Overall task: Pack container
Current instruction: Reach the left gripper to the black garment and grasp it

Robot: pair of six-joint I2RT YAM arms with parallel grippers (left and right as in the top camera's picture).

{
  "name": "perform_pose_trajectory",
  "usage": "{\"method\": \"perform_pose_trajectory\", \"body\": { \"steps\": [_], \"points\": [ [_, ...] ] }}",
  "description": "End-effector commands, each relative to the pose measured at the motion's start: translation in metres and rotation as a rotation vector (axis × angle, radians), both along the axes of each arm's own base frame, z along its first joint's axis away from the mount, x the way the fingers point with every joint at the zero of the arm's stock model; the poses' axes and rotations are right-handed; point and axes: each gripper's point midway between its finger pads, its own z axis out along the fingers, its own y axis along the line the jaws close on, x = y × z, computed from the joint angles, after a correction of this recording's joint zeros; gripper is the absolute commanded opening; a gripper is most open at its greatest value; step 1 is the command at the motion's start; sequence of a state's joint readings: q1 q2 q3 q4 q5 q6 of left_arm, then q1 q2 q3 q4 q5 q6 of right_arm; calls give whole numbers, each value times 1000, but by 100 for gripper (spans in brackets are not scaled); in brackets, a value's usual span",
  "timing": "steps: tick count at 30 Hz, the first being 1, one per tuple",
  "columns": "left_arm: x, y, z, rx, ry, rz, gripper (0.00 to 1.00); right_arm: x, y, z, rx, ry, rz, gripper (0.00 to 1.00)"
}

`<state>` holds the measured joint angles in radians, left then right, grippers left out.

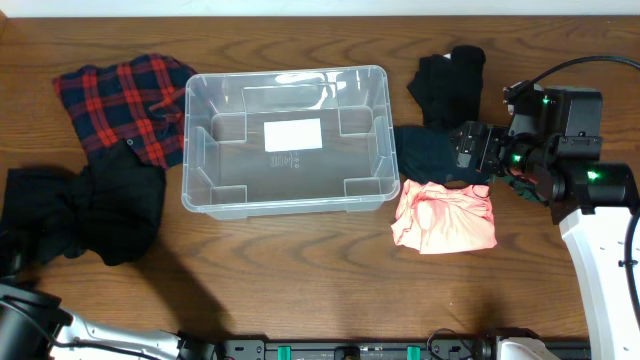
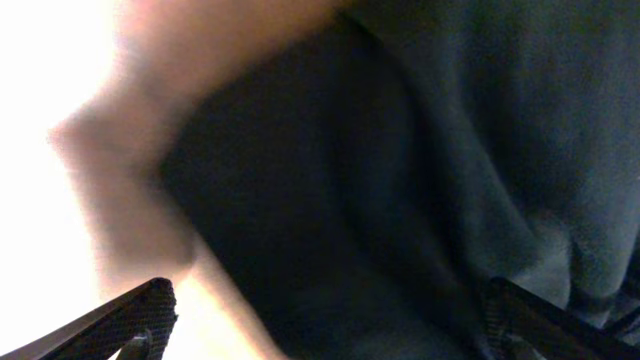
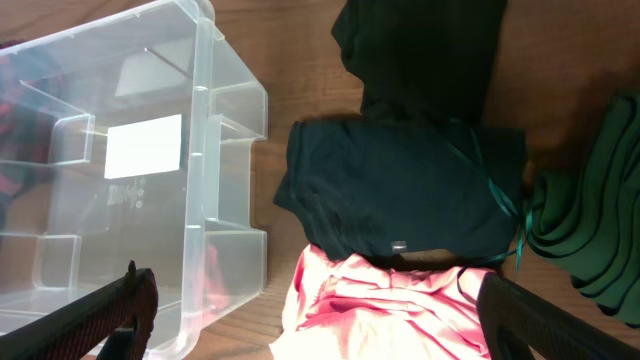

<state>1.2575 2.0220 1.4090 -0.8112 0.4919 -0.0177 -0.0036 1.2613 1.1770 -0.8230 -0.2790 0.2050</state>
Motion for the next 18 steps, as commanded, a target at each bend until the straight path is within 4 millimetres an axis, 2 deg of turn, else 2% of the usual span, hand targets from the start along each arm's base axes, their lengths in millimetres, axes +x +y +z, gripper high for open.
{"method": "perform_pose_trajectory", "body": {
  "steps": [1,4,10,15,18],
  "points": [
    [-10,24,27,120,-4,3,98,3,-3,6,4,-11,-18,99],
    [-6,35,41,207,-38,-34,98,3,-3,6,4,-12,-18,99],
    [2,57,49,355,-71,-129,98,3,-3,6,4,-12,-18,99],
    [17,65,59,447,-147,-223,98,3,-3,6,5,-12,-18,99],
    [20,68,56,456,-150,-228,98,3,-3,6,5,-12,-19,99]
  ]
}}
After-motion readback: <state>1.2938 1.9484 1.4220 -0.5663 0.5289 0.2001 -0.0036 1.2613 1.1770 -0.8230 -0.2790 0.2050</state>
